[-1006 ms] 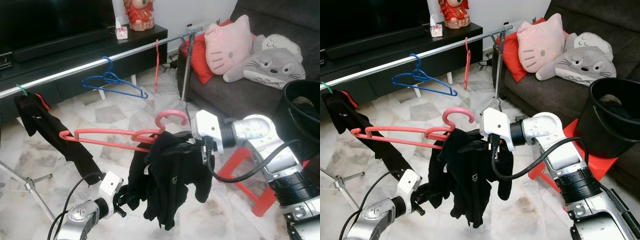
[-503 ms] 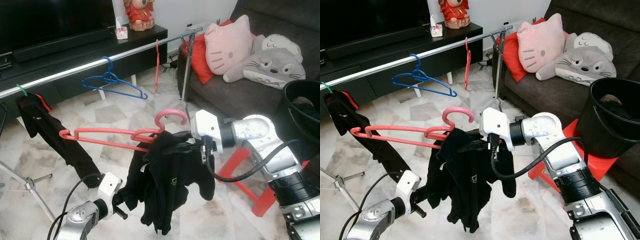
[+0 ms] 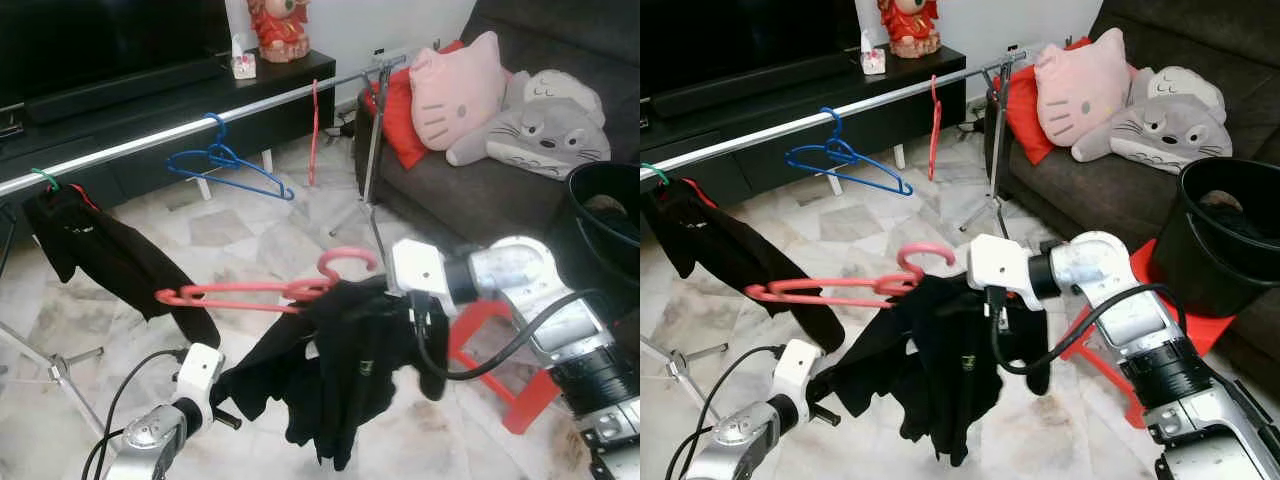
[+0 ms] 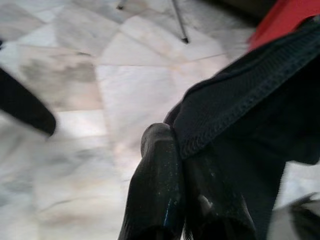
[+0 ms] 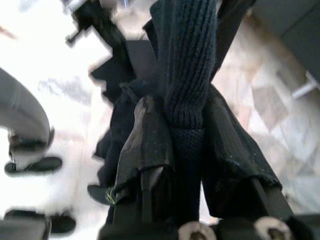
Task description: Hang hanger
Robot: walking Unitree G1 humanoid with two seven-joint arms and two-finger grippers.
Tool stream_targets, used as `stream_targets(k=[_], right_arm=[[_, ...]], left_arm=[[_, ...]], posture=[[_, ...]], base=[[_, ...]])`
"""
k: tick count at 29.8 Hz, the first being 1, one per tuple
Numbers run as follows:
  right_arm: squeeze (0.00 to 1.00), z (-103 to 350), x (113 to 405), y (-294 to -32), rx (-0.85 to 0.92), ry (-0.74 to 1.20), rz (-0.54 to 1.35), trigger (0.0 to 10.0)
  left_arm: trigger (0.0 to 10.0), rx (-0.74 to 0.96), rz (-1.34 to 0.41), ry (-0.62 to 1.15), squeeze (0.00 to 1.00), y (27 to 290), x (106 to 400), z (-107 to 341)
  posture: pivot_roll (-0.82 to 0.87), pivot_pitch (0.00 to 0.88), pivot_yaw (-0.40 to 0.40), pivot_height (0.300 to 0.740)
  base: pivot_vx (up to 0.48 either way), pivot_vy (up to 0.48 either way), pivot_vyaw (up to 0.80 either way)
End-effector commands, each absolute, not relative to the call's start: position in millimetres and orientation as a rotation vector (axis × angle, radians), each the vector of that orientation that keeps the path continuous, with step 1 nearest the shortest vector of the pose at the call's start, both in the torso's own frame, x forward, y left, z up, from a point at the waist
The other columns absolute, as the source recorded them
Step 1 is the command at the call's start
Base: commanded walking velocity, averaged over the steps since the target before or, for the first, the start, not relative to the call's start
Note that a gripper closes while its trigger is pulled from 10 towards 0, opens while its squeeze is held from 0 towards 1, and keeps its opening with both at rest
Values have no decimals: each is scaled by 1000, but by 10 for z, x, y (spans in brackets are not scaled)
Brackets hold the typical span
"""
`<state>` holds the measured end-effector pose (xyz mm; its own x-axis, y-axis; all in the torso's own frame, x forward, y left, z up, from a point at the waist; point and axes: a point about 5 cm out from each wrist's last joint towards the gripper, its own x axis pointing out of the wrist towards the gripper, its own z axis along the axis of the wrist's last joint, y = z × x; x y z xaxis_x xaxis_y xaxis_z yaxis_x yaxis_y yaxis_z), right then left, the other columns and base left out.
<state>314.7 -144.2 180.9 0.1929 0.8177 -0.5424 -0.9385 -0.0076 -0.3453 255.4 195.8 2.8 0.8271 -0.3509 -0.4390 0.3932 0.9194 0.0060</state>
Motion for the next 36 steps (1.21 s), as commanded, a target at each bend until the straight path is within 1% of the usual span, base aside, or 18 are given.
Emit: stream_targets(k=[1, 2, 4, 5, 10, 12, 17, 25, 29, 34, 36], right_arm=[[0, 1822, 3161, -1497, -793, 207, 1379, 10000], [0, 1788, 3168, -1538, -812, 230, 1364, 10000], [0, 1777, 3170, -1551, -820, 235, 1360, 10000], [0, 1749, 3180, -1588, -833, 252, 1350, 10000], [0, 1656, 3161, -1711, -803, 304, 1369, 10000], [0, 1642, 3106, -1761, -777, 323, 1425, 10000], [0, 1655, 3087, -1766, -717, 307, 1449, 10000], [0, 1638, 3091, -1805, -716, 319, 1464, 10000], [0, 1520, 3041, -1921, -837, 439, 1482, 10000], [0, 1496, 3016, -1938, -836, 454, 1505, 10000], [0, 1460, 3002, -1973, -868, 489, 1508, 10000]], left_arm=[[0, 142, -326, 480, 0, 2076, 2522, -24], [1333, 129, -302, 489, 0, 2096, 2519, -35], [1333, 124, -299, 492, 0, 2097, 2517, -38], [10000, 140, -302, 502, 0, 2097, 2510, -53], [10000, 151, -297, 554, 0, 2105, 2464, -130], [10000, 149, -291, 557, 0, 2108, 2461, -138], [10000, 148, -284, 562, 0, 2122, 2454, -144], [10000, 149, -282, 566, 0, 2127, 2457, -150], [10000, 158, -272, 565, 0, 2163, 2466, -136], [10000, 160, -269, 563, 0, 2170, 2470, -130], [10000, 164, -256, 559, 0, 2187, 2480, -120]], posture=[[-121, 0, 52, 740], [-121, 0, 52, 740], [-121, 0, 52, 740], [-120, 0, 52, 740], [-118, 0, 53, 740], [-118, 1, 52, 740], [-117, 3, 53, 740], [-116, 5, 54, 740], [-114, 8, 56, 740], [-112, 12, 57, 740], [-112, 15, 57, 740]], base=[[0, 0, 0], [0, 0, 0], [0, 0, 0], [0, 0, 0], [0, 0, 0], [0, 0, 0], [0, 0, 0], [0, 0, 0], [0, 0, 0], [0, 0, 0], [0, 0, 0]])
